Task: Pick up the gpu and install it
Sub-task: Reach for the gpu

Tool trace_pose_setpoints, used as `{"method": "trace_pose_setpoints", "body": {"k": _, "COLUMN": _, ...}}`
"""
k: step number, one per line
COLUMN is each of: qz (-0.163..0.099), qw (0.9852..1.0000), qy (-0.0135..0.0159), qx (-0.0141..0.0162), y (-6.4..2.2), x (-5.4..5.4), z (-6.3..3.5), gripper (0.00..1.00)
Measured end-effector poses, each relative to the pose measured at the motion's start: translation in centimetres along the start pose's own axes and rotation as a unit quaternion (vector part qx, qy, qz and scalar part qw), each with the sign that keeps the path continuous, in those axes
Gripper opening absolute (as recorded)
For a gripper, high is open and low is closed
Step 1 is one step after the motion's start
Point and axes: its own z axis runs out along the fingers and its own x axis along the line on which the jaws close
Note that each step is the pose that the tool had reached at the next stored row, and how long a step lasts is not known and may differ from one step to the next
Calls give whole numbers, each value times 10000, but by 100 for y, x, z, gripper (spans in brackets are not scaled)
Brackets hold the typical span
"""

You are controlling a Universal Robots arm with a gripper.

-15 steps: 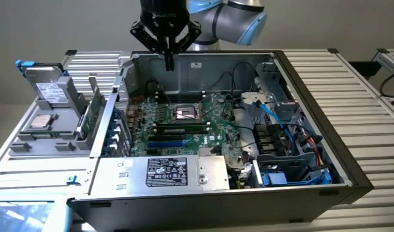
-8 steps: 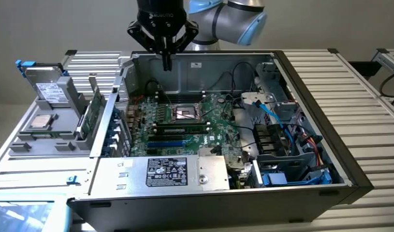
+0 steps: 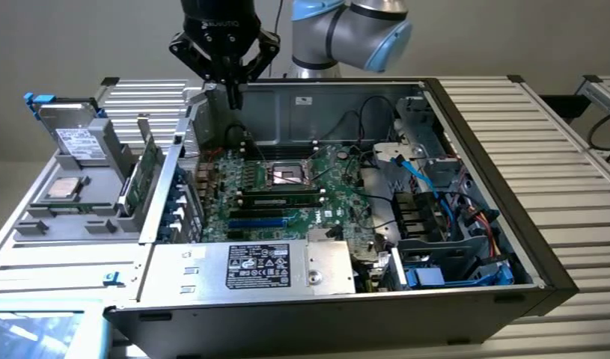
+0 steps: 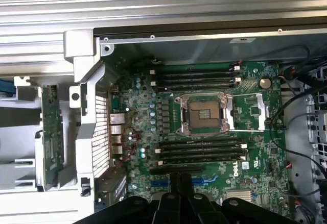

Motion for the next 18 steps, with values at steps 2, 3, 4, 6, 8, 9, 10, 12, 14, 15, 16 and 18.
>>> {"method": "trace_pose_setpoints", "body": {"k": 2, "qz": 1, "qw": 10000, "qy": 6, "qx": -17, "y": -7, "x": 94, "z": -2, "gripper": 12}}
{"method": "trace_pose_setpoints", "body": {"k": 3, "qz": 1, "qw": 10000, "qy": 9, "qx": -24, "y": -10, "x": 139, "z": -3, "gripper": 12}}
{"method": "trace_pose_setpoints", "body": {"k": 4, "qz": 1, "qw": 10000, "qy": 12, "qx": -34, "y": -13, "x": 183, "z": -4, "gripper": 12}}
{"method": "trace_pose_setpoints", "body": {"k": 6, "qz": 2, "qw": 10000, "qy": 20, "qx": -52, "y": -19, "x": 275, "z": -6, "gripper": 12}}
{"method": "trace_pose_setpoints", "body": {"k": 8, "qz": 3, "qw": 10000, "qy": 28, "qx": -67, "y": -26, "x": 364, "z": -8, "gripper": 12}}
{"method": "trace_pose_setpoints", "body": {"k": 9, "qz": 3, "qw": 10000, "qy": 32, "qx": -73, "y": -29, "x": 410, "z": -9, "gripper": 12}}
{"method": "trace_pose_setpoints", "body": {"k": 10, "qz": 4, "qw": 10000, "qy": 35, "qx": -79, "y": -32, "x": 455, "z": -10, "gripper": 12}}
{"method": "trace_pose_setpoints", "body": {"k": 12, "qz": 4, "qw": 10000, "qy": 41, "qx": -89, "y": -38, "x": 545, "z": -12, "gripper": 12}}
{"method": "trace_pose_setpoints", "body": {"k": 14, "qz": 4, "qw": 9999, "qy": 47, "qx": -98, "y": -45, "x": 634, "z": -14, "gripper": 12}}
{"method": "trace_pose_setpoints", "body": {"k": 15, "qz": 5, "qw": 9999, "qy": 50, "qx": -103, "y": -48, "x": 684, "z": -15, "gripper": 12}}
{"method": "trace_pose_setpoints", "body": {"k": 16, "qz": 6, "qw": 9999, "qy": 52, "qx": -108, "y": -51, "x": 729, "z": -16, "gripper": 12}}
{"method": "trace_pose_setpoints", "body": {"k": 18, "qz": 5, "qw": 9999, "qy": 57, "qx": -115, "y": -57, "x": 818, "z": -18, "gripper": 12}}
